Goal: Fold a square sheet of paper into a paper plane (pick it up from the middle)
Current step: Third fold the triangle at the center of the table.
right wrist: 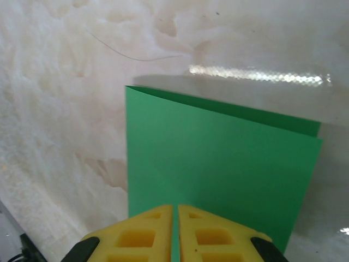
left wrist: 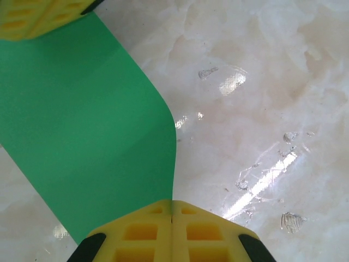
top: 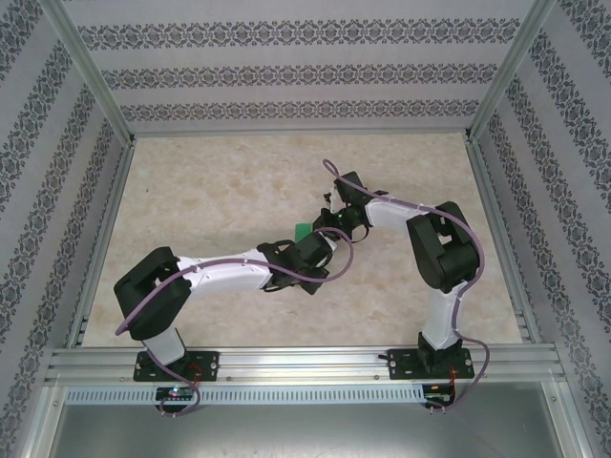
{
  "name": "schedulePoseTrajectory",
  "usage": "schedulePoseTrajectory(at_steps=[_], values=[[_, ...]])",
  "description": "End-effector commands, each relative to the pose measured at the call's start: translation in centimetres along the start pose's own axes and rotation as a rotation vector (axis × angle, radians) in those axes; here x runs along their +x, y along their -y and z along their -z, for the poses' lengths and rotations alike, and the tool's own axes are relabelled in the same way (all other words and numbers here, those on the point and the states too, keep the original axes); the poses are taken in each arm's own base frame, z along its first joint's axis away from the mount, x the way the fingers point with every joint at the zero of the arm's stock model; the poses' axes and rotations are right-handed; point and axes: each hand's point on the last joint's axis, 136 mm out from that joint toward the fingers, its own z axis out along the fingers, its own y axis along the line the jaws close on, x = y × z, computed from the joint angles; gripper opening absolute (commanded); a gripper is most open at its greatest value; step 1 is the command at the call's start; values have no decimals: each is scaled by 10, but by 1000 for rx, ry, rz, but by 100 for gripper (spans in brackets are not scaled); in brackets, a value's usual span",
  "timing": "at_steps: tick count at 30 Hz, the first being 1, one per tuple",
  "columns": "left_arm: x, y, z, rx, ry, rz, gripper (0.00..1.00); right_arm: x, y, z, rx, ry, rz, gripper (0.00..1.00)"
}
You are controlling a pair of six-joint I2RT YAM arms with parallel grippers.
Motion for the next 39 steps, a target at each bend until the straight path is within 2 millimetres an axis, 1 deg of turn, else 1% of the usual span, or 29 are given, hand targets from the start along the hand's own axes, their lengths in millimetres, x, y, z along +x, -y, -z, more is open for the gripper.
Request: schedulePoseTrajectory(at_steps=[1,10,15,17,22,30,34,39], values=[[-10,-3,7,50,35,32,0,7,17,-7,85,-41,34,11],[-13,-24,1,76,4,101,0,15,30,-13,141,-78,61,11],[-14,-38,-3,58,-5,127,0,15,29,-14,141,-82,71,10],[-12,-43,-6,49,-15,136,0,15,29,-14,140,-83,71,11],[-11,-48,-14,52,-23,146,0,15,28,-14,135,-84,73,11],[-13,-65,-21,27,-33,167,0,17,30,-16,138,-87,68,11],[-14,-68,-24,35,-40,162,0,18,30,-16,137,-89,67,11],[-19,-66,-27,63,-36,158,0,18,31,-17,139,-90,63,11]])
